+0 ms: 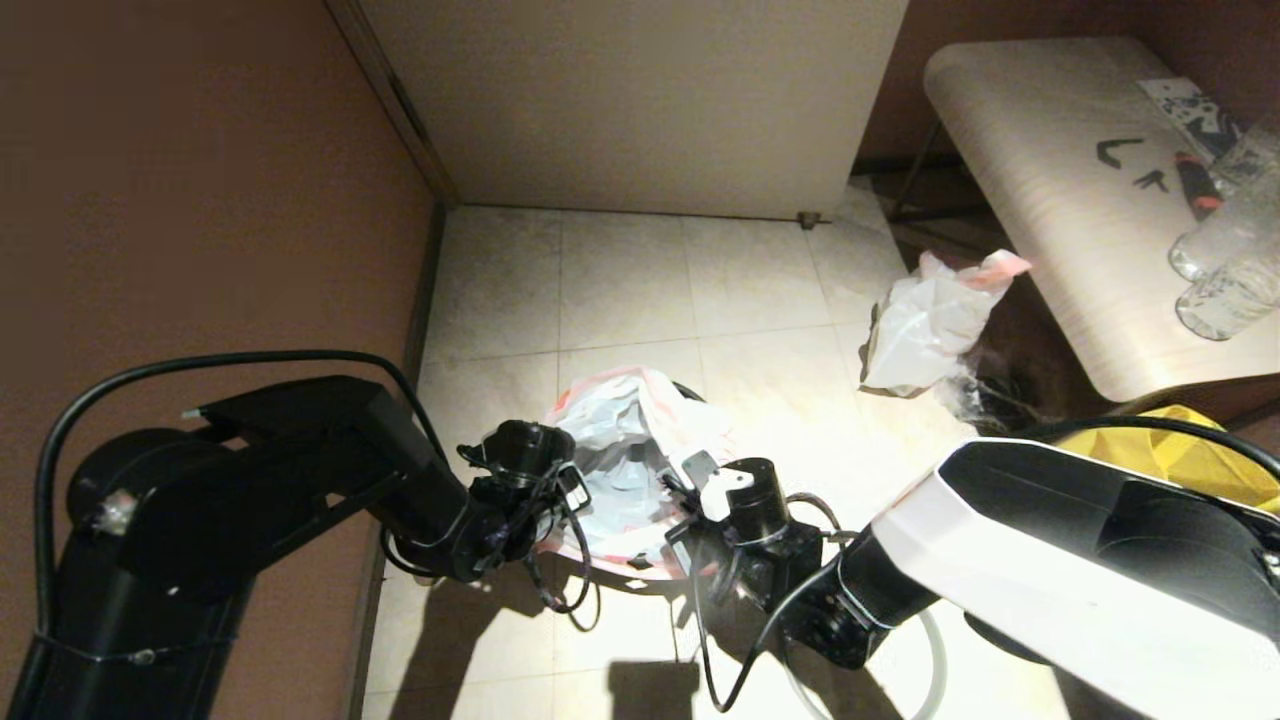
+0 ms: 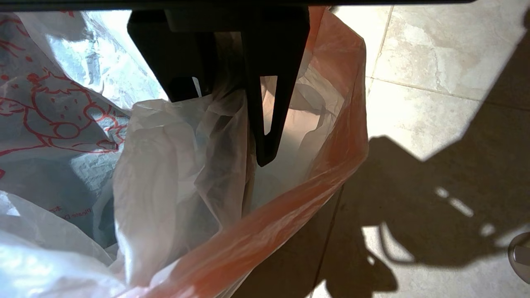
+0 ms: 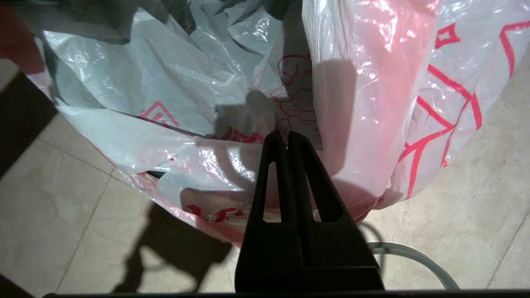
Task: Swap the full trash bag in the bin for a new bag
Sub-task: Put the new garbage bag on the trash can
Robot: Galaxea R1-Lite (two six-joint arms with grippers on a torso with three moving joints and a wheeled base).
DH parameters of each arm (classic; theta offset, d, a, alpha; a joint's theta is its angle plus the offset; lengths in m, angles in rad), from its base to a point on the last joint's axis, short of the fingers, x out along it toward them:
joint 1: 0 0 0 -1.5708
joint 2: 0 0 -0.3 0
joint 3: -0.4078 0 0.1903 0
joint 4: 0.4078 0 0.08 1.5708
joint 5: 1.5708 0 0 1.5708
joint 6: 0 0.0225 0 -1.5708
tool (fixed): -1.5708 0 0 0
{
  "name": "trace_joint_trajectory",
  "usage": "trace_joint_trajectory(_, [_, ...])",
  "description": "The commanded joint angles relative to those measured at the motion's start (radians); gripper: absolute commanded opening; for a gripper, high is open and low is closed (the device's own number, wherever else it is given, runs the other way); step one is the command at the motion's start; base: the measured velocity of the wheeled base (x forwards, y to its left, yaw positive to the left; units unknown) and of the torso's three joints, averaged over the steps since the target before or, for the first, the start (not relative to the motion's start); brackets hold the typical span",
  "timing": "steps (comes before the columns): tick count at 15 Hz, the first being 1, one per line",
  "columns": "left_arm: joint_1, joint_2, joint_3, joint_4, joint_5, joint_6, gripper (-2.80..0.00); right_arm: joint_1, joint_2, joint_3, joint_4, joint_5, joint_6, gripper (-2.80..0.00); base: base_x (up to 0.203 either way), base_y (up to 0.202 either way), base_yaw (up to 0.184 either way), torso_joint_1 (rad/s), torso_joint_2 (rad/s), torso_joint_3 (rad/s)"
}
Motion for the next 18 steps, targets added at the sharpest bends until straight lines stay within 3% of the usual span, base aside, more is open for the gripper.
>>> trace_joint_trajectory(1, [-0.005,0.003,0.000,-0.003,0.003,-0.004,-2.80,-0.020,0.027,-0.005,-0.006,-0.017,-0.004,-2.80,0.000,0.000,0.000,0.000,0.00,0.000])
trace_joint_trajectory(7, [-0.004,0.005,0.000,-0.003,0.003,-0.004,-2.80,-0.103,0.028,0.017,-0.085,-0.028,-0.007,-2.80,0.000,0.000,0.000,0.000,0.00,0.000])
trace_joint_trajectory(12, [-0.005,0.005,0.000,-0.002,0.003,-0.003,-2.80,-0.108,-0.013,0.076,-0.136,-0.028,-0.001,-2.80,0.000,0.000,0.000,0.000,0.00,0.000])
trace_joint_trajectory(18, [-0.005,0.005,0.003,-0.002,0.003,-0.003,-2.80,-0.143,0.051,0.031,-0.154,-0.028,-0.011,-2.80,0.000,0.000,0.000,0.000,0.00,0.000])
